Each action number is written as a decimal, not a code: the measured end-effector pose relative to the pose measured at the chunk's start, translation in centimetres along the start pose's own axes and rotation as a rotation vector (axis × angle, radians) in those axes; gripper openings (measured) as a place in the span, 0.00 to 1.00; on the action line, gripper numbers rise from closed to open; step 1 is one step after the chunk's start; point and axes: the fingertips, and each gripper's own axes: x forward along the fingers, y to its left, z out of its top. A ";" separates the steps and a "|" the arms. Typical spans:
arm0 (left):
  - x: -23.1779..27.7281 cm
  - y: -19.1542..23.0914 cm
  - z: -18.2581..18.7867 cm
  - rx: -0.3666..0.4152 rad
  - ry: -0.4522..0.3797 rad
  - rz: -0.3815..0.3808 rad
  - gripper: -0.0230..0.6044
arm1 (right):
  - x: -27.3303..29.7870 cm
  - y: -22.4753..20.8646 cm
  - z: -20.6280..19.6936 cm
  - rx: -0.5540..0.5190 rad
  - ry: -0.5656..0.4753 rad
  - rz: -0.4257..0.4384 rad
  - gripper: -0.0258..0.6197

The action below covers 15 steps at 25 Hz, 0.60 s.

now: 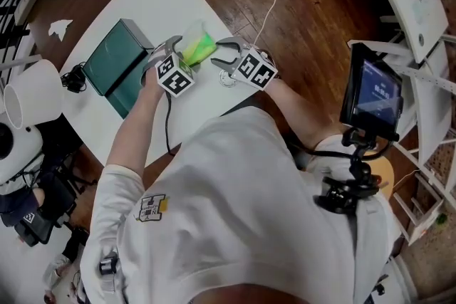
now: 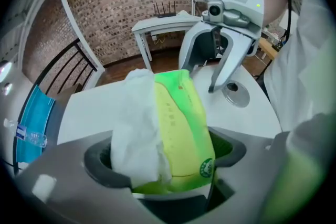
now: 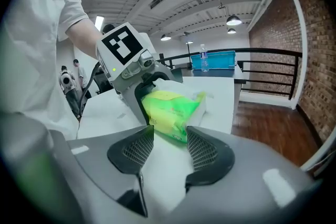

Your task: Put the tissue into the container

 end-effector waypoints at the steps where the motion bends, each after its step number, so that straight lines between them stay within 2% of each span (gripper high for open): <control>1: -0.1 0.0 0.1 0.001 0.000 0.005 0.73 | -0.1 0.0 0.0 0.001 -0.001 0.000 0.33; 6: -1.7 0.6 1.1 0.023 -0.026 0.057 0.65 | -1.2 -0.1 1.3 0.003 -0.023 -0.018 0.33; 10: -6.4 1.9 1.9 0.062 -0.081 0.120 0.65 | -2.7 1.0 5.7 -0.039 -0.104 -0.057 0.31; 12: -9.4 2.4 0.4 0.061 -0.087 0.161 0.65 | -2.4 2.6 8.3 -0.091 -0.140 -0.034 0.28; 15: -13.3 2.4 -3.8 0.041 -0.057 0.206 0.65 | -0.3 6.4 11.3 -0.162 -0.167 0.051 0.28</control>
